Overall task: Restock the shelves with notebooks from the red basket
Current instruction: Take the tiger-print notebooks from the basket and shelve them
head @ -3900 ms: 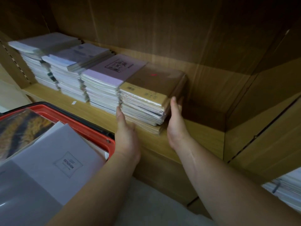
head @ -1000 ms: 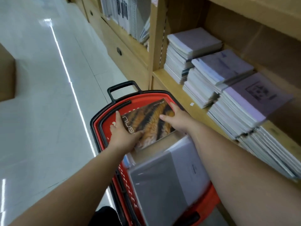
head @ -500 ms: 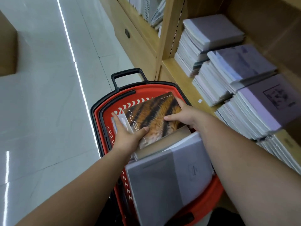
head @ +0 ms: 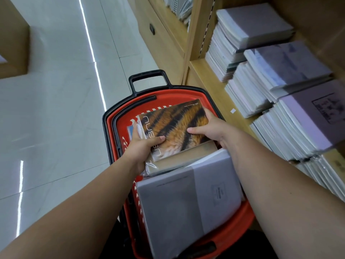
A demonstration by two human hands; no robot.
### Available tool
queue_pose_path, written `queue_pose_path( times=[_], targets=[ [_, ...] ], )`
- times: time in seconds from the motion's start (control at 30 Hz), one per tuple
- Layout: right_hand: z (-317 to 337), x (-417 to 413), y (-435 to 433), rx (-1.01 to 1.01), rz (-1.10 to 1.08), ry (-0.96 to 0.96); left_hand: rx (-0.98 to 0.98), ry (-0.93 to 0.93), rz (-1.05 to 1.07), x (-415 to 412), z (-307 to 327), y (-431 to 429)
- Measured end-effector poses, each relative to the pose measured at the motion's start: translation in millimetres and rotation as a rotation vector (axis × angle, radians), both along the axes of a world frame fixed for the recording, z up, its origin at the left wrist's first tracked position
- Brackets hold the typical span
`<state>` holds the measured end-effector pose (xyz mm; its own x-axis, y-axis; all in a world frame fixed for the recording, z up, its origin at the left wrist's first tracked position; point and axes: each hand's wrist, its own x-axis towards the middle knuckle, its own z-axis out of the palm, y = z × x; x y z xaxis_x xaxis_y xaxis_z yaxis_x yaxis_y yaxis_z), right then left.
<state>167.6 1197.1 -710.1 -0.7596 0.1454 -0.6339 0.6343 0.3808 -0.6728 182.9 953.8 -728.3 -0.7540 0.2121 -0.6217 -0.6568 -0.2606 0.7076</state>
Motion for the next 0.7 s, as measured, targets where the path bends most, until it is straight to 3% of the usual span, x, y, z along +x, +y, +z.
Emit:
queue_pose_path(
  times=[0.3,0.43,0.7],
  targets=[
    [-10.5,-3.9,-3.6,-0.085,0.097,-0.044,0.019,-0.02,0.03,-10.8,2.1,-28.2],
    [-12.0,-9.7,-17.3,-0.203,-0.025,-0.043,0.019,-0.026,0.02,-7.3,1.3,-25.3],
    [-5.6,-1.0,-23.5,-0.14,-0.147,-0.097,0.023,-0.073,0.014,0.6,6.3,-17.9]
  ],
)
